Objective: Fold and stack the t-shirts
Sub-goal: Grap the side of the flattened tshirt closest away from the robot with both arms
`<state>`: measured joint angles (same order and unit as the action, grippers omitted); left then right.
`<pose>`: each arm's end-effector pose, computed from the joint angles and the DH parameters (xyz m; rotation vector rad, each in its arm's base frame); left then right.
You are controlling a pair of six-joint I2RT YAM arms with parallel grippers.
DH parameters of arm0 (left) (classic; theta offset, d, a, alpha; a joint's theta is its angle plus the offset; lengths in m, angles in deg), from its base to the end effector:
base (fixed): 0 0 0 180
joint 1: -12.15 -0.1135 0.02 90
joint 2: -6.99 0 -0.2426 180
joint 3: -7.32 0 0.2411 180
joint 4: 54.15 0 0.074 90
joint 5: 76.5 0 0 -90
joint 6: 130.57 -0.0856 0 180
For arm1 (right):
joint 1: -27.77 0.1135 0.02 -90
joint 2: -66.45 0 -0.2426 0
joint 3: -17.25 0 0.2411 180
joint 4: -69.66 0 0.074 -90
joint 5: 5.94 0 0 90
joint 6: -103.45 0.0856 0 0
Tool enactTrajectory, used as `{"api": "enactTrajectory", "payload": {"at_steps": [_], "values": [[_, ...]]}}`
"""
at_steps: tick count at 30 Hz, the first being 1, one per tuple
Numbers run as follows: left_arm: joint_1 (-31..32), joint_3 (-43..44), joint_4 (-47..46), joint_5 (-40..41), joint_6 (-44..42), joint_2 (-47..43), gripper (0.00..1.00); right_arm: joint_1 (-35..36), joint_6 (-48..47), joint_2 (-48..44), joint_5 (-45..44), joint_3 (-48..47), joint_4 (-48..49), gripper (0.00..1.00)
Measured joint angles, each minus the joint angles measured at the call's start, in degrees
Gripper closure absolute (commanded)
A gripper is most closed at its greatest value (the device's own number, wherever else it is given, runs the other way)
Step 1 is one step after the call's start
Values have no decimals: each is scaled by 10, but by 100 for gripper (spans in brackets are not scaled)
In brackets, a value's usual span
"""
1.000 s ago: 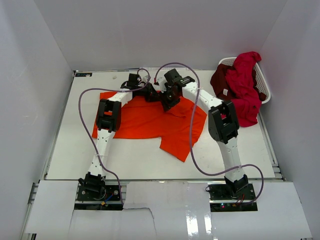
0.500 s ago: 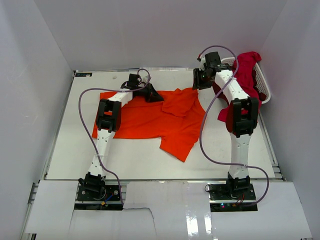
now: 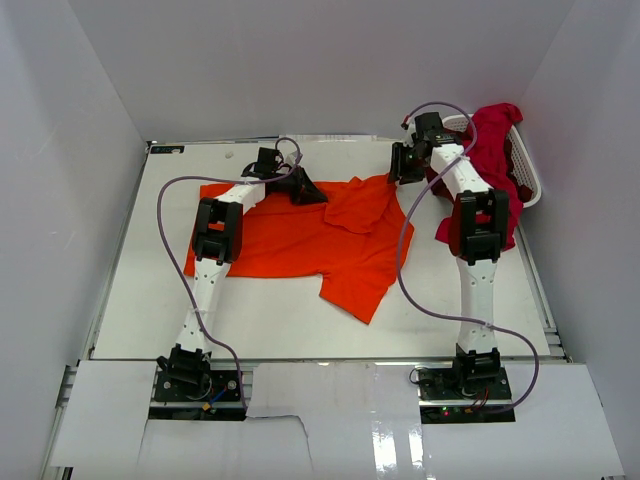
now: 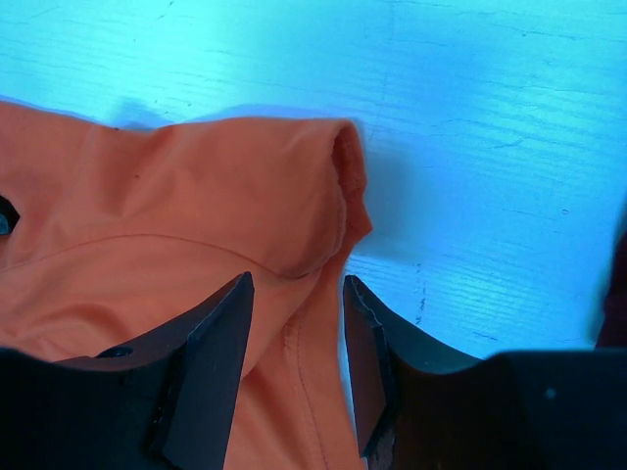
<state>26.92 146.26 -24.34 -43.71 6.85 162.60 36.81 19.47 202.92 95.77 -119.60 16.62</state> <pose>0.5181 -0.2110 0.0572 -0.1794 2.5364 -1.6724 0.5234 0.1009 0.1567 -0.1523 2.4947 0.3645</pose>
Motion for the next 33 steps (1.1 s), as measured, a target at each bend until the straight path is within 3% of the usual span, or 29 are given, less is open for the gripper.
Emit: {"api": "enactTrajectory", "payload": {"at_steps": [20, 22, 26, 33], "values": [[0, 0, 19, 2, -11, -4, 83, -24, 26, 44, 56, 0, 48, 53], [0, 0, 22, 2, -12, -5, 84, -24, 29, 46, 64, 0, 54, 57], [1, 0, 24, 2, -14, -5, 83, -25, 37, 48, 79, 0, 60, 85], [1, 0, 26, 2, -16, -5, 83, -32, 43, 48, 65, 4, 62, 89]]}}
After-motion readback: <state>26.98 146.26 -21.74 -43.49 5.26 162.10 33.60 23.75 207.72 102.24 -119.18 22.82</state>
